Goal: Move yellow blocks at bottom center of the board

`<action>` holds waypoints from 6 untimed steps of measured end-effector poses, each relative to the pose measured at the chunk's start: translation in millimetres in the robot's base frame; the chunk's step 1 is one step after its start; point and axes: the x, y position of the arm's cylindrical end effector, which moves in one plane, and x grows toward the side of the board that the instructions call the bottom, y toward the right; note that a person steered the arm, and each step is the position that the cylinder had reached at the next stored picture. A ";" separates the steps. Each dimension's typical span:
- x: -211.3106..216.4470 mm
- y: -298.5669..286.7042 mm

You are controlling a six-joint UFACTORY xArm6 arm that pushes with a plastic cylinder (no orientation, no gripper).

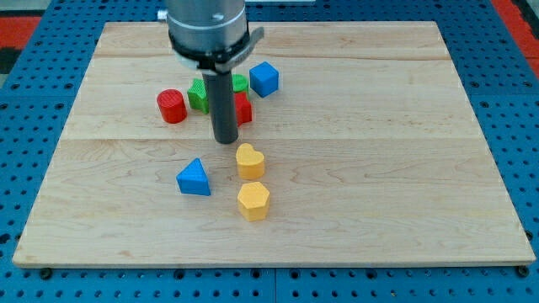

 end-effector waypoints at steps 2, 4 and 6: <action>50.3 41.3; 27.2 19.5; 83.7 41.9</action>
